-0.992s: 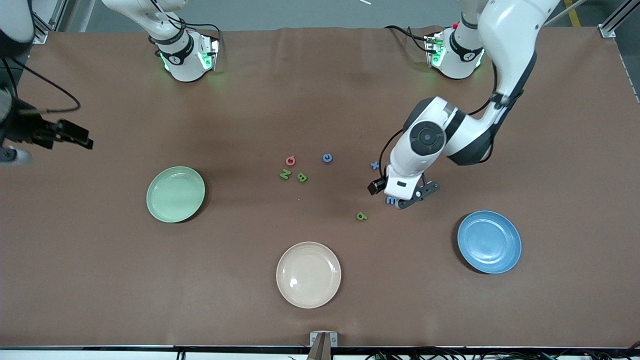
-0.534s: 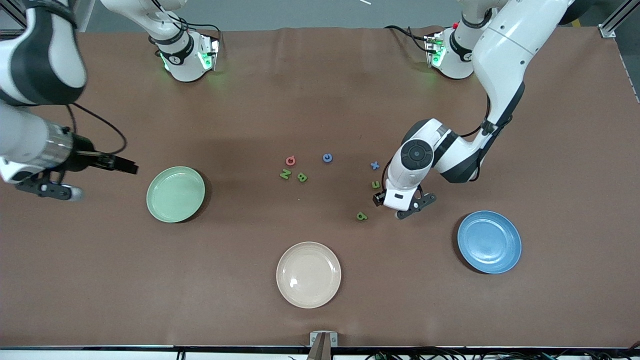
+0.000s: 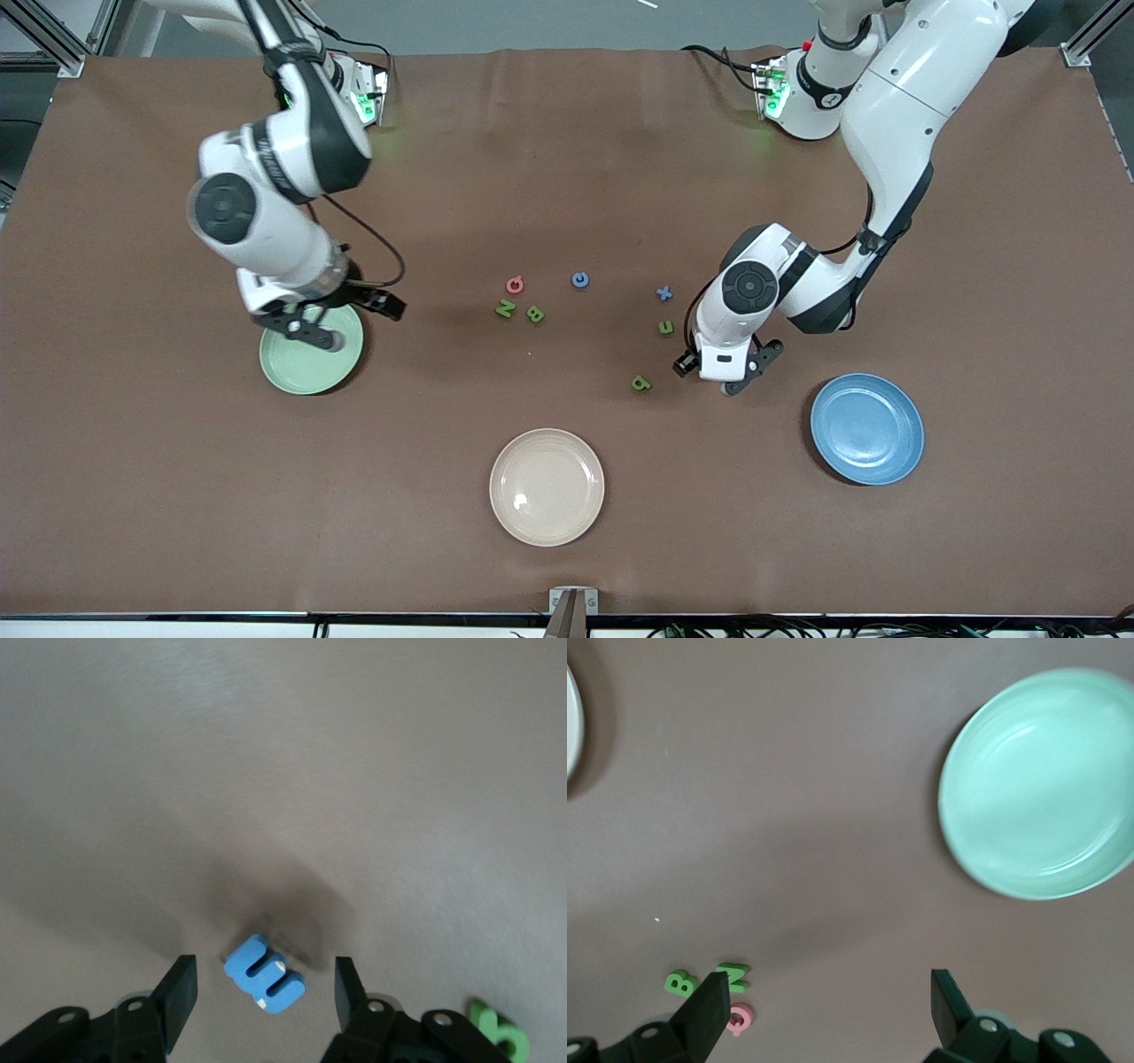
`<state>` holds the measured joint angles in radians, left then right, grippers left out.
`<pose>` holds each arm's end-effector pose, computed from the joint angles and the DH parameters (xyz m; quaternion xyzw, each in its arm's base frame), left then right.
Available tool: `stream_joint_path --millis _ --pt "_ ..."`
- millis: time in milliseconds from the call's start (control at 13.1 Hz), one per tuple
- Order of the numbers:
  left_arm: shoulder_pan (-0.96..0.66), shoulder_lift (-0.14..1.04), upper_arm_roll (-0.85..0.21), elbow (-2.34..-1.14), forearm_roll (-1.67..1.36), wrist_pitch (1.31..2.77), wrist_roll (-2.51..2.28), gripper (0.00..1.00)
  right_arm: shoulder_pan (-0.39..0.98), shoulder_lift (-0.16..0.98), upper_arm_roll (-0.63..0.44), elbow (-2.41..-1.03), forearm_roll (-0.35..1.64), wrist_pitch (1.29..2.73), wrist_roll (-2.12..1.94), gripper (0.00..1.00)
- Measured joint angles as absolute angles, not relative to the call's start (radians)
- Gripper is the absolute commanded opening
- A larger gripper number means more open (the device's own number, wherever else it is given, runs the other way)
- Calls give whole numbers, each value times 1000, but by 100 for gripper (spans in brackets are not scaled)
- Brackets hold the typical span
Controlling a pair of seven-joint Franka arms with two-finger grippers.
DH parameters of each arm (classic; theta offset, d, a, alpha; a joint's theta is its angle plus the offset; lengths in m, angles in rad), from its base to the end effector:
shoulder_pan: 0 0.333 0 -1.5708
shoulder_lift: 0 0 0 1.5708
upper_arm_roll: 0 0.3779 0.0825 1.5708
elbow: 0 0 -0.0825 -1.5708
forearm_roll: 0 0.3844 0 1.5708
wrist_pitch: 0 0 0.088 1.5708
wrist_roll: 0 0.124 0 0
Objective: Sort upper and lower case letters into plates
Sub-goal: 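Carry the blue e to the blue plate while the right gripper reaches the N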
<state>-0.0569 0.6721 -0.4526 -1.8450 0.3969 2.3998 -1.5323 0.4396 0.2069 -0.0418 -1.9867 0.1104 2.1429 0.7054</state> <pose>0.6037 -0.2974 0.2177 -0.9200 -0.3917 0.0128 0.0054 0.5508 0.2394 0.4007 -0.9819 0.1833 0.0430 0.0220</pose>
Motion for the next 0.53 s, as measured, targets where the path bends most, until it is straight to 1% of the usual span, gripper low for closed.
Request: stream_joint_path --millis 153,305,381,534 --pt "-58 682 -453 -1848 398 2400 -1642 66 502 254 -42 -2021 110 2242 769 100" --pt "-60 690 -453 -1853 398 2400 -1732 57 548 302 -43 -2048 110 2339 824 100" --pt "-61 689 -454 -1852 398 2402 -1762 48 564 326 -43 -2055 110 2380 847 100" --pt "-60 689 -455 -1850 398 2404 -1790 16 599 383 -43 -2061 110 2476 901 99"
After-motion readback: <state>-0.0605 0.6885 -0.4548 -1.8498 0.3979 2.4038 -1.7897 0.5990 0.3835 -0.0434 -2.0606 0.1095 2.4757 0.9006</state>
